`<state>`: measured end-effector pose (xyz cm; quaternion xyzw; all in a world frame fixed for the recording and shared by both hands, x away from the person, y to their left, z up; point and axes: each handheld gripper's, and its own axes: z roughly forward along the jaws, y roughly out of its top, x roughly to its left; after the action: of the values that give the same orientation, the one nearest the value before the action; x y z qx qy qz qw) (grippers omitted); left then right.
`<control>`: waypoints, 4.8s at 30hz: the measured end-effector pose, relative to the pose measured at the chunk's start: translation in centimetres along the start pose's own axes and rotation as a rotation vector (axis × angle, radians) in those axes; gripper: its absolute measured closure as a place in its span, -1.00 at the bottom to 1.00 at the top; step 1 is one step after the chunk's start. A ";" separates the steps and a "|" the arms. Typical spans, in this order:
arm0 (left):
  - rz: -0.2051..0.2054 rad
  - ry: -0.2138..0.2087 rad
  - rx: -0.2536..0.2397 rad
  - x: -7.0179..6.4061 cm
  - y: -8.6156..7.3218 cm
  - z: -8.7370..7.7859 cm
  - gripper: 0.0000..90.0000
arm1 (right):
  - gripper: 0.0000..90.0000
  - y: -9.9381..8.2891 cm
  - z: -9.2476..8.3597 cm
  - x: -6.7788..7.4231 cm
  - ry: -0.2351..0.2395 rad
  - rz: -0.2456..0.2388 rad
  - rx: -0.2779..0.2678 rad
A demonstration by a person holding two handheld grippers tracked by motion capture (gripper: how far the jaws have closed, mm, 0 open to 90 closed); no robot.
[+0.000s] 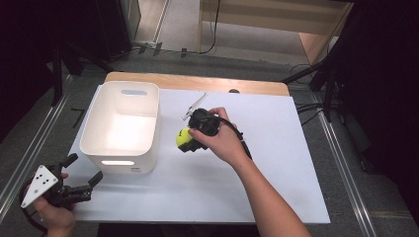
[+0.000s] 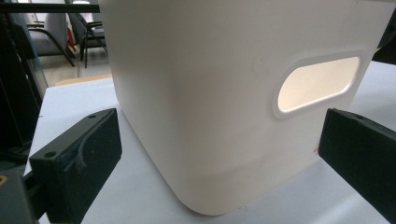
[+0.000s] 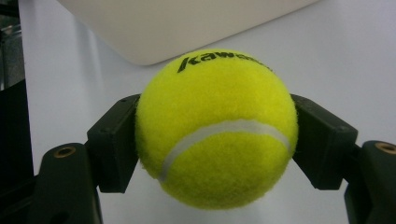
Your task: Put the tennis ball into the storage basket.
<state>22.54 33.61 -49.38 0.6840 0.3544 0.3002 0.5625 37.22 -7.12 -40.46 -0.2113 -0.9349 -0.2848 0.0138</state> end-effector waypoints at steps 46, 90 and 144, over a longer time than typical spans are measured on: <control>-0.007 -0.021 -0.006 0.1 0.0 0.1 -1.00 | -0.48 4.1 -1.3 1.2 0.054 -0.058 -0.049; -0.011 -0.025 -0.009 0.1 -0.1 0.0 -1.00 | -0.48 7.4 -2.7 2.2 0.062 -0.103 -0.068; -0.013 -0.033 -0.008 0.2 0.0 0.1 -1.00 | -0.48 12.0 2.1 4.9 0.064 -0.163 -0.029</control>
<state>22.70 33.75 -49.43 0.6843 0.3484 0.2864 0.5730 37.83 4.93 -35.19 -0.1253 -0.9439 -0.3049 0.0173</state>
